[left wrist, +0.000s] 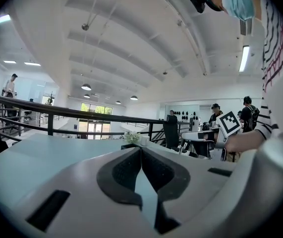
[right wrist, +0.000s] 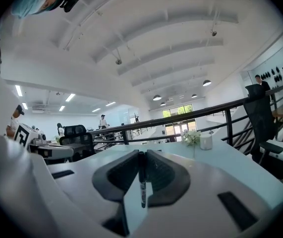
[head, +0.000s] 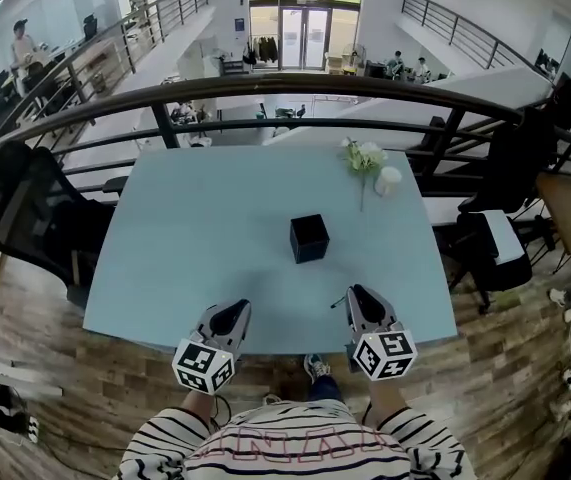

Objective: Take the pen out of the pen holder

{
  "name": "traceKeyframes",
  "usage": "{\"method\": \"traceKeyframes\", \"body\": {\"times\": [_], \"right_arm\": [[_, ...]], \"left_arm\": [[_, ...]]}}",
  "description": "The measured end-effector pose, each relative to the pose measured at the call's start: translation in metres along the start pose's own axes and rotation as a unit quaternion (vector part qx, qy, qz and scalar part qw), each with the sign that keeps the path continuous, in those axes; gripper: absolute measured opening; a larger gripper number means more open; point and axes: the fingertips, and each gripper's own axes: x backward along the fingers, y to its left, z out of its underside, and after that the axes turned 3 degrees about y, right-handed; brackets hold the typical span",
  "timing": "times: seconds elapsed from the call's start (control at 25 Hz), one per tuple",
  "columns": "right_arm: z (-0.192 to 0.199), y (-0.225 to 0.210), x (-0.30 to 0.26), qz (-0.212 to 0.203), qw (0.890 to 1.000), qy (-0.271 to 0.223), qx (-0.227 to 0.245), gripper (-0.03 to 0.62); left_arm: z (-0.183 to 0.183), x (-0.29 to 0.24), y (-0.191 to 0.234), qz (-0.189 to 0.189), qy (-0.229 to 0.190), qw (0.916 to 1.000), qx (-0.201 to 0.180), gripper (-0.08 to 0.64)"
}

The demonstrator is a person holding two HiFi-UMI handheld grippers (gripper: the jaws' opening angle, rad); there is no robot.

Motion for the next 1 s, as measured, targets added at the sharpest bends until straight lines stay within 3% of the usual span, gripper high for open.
{"method": "traceKeyframes", "body": {"times": [0.36,1.0], "right_arm": [[0.022,0.009,0.017,-0.001,1.000,0.023,-0.001,0.061],[0.022,0.019,0.006,-0.014,0.999,0.031,0.008,0.061]], "left_arm": [[0.012,0.009,-0.012,0.006,0.008,0.9999,0.006,0.029],[0.013,0.008,-0.011,0.005,0.011,0.9999,0.007,0.029]]}}
